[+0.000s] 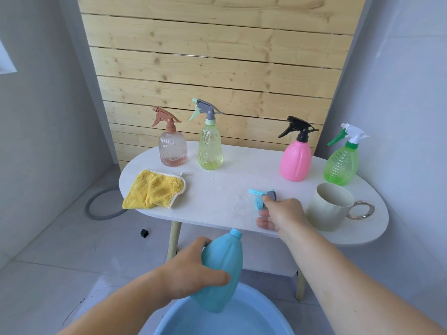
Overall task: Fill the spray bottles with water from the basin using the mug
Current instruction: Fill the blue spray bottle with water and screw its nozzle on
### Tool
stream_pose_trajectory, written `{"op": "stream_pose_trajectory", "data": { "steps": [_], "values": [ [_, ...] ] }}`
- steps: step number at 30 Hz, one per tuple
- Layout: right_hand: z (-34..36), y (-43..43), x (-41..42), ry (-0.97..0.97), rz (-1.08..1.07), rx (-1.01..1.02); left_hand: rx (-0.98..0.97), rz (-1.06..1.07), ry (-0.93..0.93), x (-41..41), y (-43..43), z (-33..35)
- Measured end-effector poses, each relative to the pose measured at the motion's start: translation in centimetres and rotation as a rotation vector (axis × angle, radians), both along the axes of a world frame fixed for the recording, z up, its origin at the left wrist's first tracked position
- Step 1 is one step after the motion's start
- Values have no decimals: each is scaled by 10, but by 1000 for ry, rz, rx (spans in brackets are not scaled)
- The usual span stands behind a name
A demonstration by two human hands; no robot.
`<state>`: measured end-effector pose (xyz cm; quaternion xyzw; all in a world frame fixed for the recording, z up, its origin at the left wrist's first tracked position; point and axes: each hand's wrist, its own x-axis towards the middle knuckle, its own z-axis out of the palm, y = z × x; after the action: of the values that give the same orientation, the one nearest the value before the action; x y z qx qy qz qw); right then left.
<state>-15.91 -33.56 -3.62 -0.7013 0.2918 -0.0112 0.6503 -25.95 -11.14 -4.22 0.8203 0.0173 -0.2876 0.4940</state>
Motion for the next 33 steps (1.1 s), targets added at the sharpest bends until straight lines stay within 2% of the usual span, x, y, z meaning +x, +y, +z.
{"op": "stream_pose_trajectory", "data": {
  "steps": [2,5,7,12,18,20,22,23,25,28,29,33],
  "values": [
    [3,0,-3,8,63,-131,-7,2,0,0,-2,1],
    [6,-3,-6,3,150,-549,-20,4,-8,0,-6,3],
    [6,-7,-9,-9,180,-733,-31,1,-16,0,-9,4],
    [22,-17,-18,-100,175,-778,-97,3,-53,0,-21,8],
    [59,-63,-47,-352,-9,-910,-183,-37,-98,-2,-45,14],
    [62,-91,-51,-378,-96,-1002,-210,-56,-97,-4,-54,14],
    [59,-120,-52,-281,-112,-1081,-236,-75,-98,-5,-61,13],
    [57,-133,-53,-177,-89,-1085,-247,-88,-99,-5,-65,12],
    [51,-155,-53,-39,-21,-969,-262,-112,-97,-6,-70,9],
    [47,-166,-56,-12,23,-660,-278,-141,-90,-7,-76,6],
    [46,-167,-57,-6,32,-613,-281,-144,-87,-8,-78,5],
    [36,-168,-64,12,28,-615,-284,-142,-81,-9,-81,0]
  ]
}}
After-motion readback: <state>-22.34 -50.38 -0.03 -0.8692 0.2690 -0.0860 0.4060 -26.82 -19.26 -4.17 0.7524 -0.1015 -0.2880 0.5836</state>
